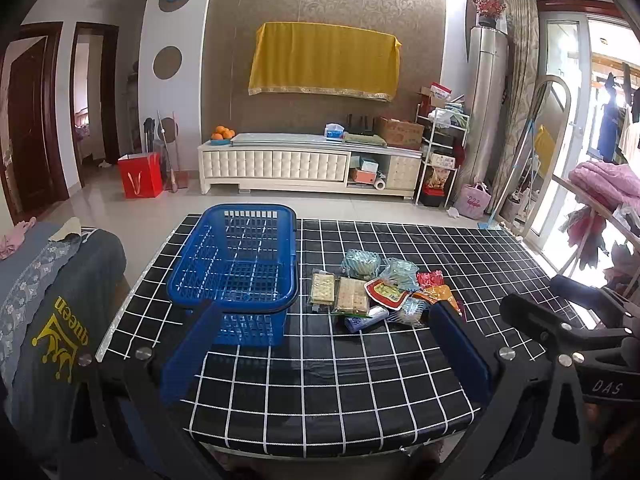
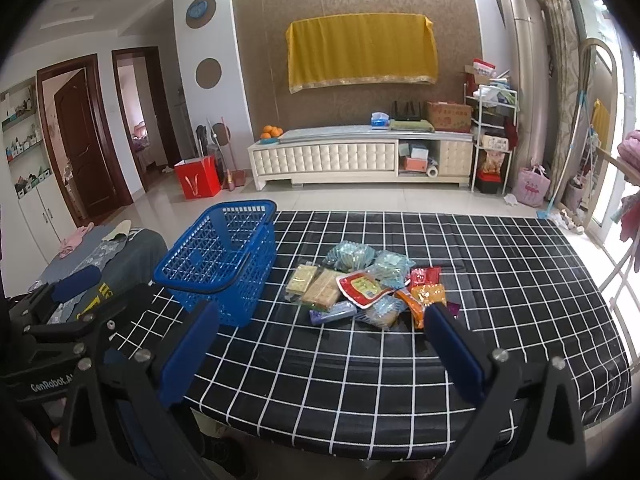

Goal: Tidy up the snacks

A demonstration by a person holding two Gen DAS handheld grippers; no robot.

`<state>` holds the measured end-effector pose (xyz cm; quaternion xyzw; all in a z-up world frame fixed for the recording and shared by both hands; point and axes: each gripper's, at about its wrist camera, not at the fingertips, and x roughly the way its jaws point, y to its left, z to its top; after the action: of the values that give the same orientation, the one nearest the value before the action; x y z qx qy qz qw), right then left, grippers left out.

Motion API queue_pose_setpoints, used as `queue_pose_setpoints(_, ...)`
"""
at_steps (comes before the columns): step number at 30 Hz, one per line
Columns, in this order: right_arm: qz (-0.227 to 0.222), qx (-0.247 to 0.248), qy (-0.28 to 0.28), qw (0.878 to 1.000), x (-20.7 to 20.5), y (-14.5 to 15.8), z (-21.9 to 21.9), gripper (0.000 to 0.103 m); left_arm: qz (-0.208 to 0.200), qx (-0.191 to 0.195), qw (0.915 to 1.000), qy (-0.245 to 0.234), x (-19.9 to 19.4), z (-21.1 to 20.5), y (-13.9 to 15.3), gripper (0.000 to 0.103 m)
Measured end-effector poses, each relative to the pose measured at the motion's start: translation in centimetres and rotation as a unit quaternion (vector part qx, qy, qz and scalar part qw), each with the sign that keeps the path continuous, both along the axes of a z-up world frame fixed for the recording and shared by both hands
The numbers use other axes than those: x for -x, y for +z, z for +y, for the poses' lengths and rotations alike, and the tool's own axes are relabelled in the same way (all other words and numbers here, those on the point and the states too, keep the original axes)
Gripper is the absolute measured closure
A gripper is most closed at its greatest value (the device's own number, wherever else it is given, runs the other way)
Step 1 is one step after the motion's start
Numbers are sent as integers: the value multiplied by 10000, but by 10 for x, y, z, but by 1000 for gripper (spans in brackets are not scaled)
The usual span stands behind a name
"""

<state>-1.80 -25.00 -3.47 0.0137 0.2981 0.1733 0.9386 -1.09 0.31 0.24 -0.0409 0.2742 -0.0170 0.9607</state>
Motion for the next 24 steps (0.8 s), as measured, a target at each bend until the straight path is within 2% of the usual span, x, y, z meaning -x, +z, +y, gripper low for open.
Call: queue_pose_setpoints(24, 64, 20, 30, 10000, 1, 3, 0, 0, 28, 44, 10000, -13, 6, 1, -1, 0)
